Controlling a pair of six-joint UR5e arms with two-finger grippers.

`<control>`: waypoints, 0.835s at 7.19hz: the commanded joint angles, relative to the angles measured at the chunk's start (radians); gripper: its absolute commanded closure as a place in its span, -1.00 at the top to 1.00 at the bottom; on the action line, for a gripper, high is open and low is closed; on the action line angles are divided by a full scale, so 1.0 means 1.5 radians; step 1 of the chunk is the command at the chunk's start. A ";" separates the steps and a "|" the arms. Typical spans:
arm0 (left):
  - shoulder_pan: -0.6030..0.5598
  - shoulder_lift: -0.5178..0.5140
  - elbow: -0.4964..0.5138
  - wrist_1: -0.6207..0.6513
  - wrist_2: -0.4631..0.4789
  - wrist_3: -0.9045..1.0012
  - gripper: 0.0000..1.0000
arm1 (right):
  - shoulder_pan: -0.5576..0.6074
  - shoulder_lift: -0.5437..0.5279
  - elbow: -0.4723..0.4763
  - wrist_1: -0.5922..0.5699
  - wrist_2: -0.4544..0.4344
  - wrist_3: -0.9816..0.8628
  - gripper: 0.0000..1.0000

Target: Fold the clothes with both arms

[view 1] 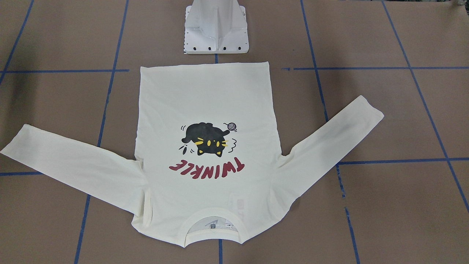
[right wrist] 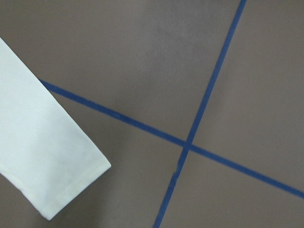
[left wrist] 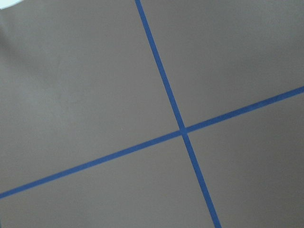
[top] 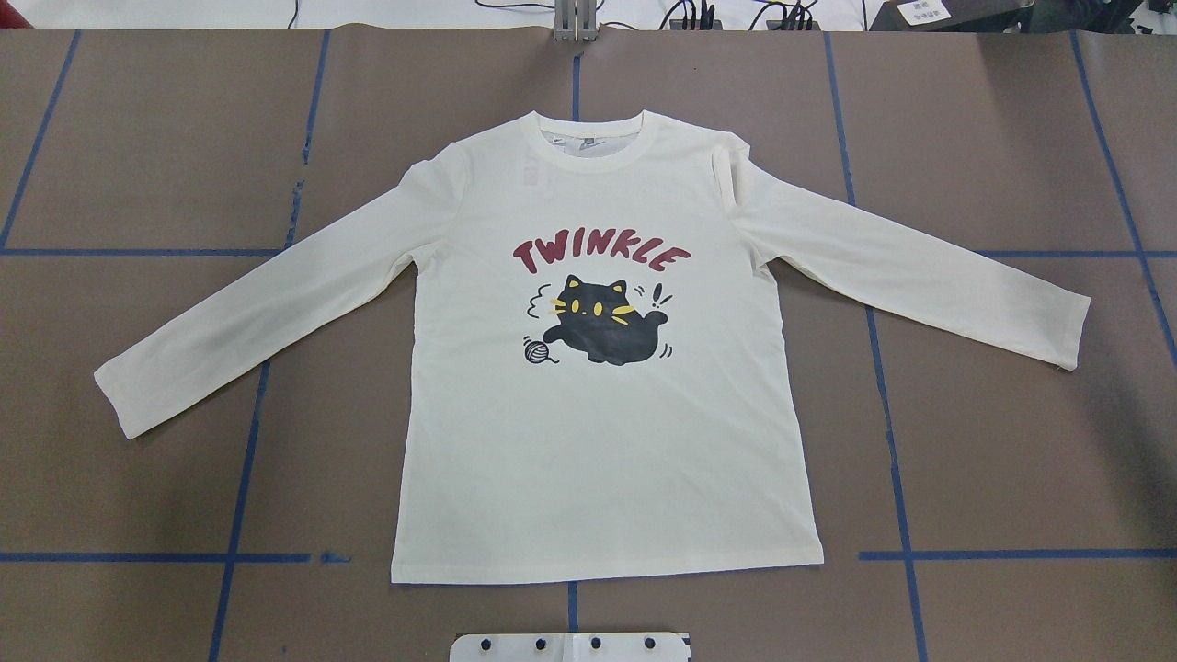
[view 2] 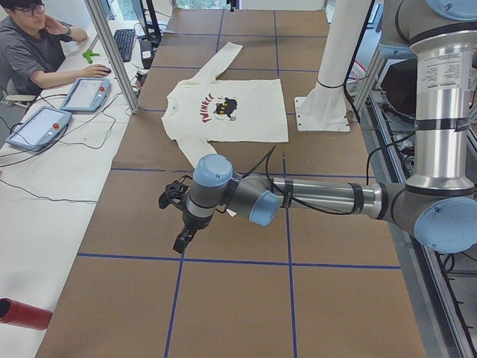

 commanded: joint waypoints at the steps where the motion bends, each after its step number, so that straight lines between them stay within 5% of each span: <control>1: 0.000 -0.028 0.033 -0.124 -0.001 -0.003 0.99 | 0.000 0.009 -0.031 0.061 0.027 0.012 1.00; 3: 0.000 -0.024 0.029 -0.128 -0.003 -0.002 0.99 | -0.015 -0.002 -0.031 0.107 0.038 0.078 1.00; 6: -0.001 -0.022 0.030 -0.129 -0.004 -0.001 0.99 | -0.157 -0.035 -0.151 0.510 -0.012 0.520 0.85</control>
